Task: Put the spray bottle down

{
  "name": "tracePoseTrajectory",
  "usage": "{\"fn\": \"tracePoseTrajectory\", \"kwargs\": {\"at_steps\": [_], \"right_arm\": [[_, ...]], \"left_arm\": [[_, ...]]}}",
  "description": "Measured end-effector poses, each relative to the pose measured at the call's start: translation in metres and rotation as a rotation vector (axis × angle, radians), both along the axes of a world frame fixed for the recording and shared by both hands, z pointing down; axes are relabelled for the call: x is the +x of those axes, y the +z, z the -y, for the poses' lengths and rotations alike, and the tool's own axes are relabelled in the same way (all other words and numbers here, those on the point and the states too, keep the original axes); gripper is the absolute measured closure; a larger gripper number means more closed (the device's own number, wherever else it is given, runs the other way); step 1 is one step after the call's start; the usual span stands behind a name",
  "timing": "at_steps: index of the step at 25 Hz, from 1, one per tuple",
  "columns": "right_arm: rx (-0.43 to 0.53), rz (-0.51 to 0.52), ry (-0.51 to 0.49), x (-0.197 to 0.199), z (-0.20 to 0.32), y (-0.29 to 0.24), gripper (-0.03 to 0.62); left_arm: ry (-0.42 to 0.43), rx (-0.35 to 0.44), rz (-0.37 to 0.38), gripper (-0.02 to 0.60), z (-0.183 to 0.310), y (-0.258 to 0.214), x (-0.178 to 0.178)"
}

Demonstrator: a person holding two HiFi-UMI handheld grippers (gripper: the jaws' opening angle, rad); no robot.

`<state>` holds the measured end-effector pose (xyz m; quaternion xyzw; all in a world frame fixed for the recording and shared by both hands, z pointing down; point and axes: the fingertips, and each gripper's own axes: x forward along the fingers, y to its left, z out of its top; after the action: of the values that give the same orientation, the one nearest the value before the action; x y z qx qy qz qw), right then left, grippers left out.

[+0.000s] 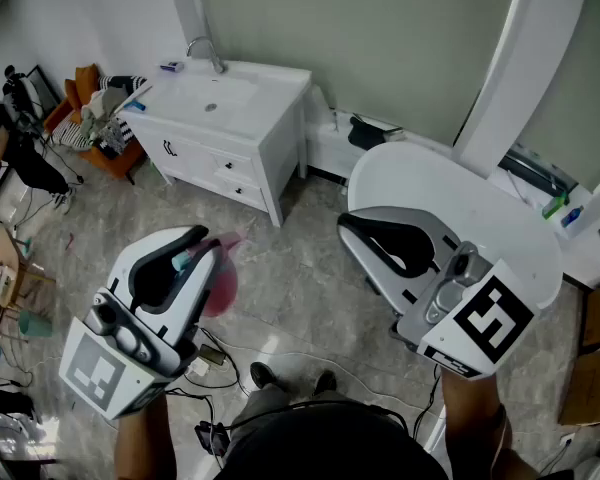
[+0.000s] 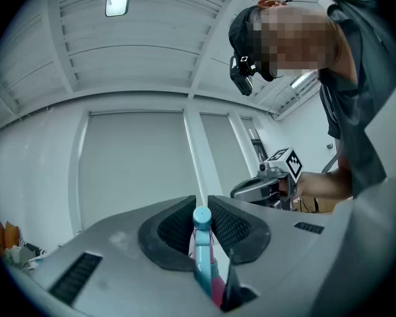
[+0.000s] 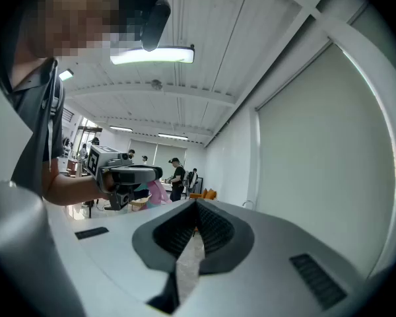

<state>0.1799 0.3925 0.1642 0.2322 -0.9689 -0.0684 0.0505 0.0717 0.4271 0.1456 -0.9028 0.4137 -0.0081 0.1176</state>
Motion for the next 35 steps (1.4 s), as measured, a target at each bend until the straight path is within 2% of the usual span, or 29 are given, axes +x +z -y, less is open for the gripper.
{"fn": "tracePoseTrajectory", "kwargs": {"at_steps": [21,27,30,35], "right_arm": [[-0.022,0.007,0.005,-0.008,0.003,0.017,0.583],[-0.028,-0.008,0.047,-0.088,0.017,0.001,0.583],[-0.034,-0.01,0.073,-0.124,0.035,-0.022,0.583],[-0.028,-0.014,0.107,-0.143,0.045,-0.014,0.583]], "left_arm": [[-0.003,-0.014,-0.016,0.528,0.004,0.016,-0.01],[0.036,-0.019,-0.049,0.528,0.021,0.002,-0.092],[0.061,-0.028,-0.062,0.528,0.04,-0.019,-0.127],[0.089,-0.026,-0.066,0.528,0.048,-0.009,-0.15]]}}
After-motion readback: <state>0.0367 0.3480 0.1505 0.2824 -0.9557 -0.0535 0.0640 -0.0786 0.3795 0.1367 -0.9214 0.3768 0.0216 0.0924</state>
